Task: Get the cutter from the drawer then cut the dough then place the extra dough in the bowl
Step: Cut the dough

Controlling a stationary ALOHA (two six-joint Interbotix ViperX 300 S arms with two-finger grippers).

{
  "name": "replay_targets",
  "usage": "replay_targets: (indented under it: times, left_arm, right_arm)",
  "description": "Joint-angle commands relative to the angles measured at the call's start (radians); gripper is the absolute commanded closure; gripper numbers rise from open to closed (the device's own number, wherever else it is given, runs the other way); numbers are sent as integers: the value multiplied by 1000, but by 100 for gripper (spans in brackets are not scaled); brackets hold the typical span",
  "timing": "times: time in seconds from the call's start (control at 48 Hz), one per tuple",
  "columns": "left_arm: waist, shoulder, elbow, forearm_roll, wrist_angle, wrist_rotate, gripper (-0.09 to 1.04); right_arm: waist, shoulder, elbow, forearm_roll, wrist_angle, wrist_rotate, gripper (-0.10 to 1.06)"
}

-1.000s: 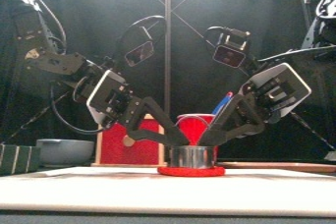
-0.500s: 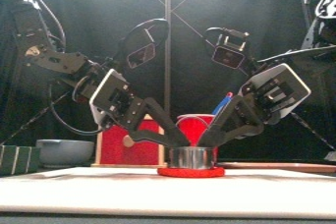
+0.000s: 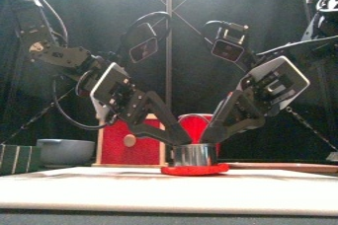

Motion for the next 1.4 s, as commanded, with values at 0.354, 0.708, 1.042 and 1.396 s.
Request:
replay_targets:
  times: [0.354,0.708,1.042,1.396]
  left_arm:
    - [15,-110,11,3,-3,21,1]
    - [-2,-110,72,-29,-32,21,6]
    - [9,-11,41,-41,-72,25,32]
    - [-14,-3,35,-38,-55,23,41]
  right_arm:
    - [-8,-46,-58,6,32,5,22]
    - [-37,-81,-109,64,206,6,22]
    - [-40,-72,-207,77,417,6,22]
    - [-41,-54,-212,74,422,6,22]
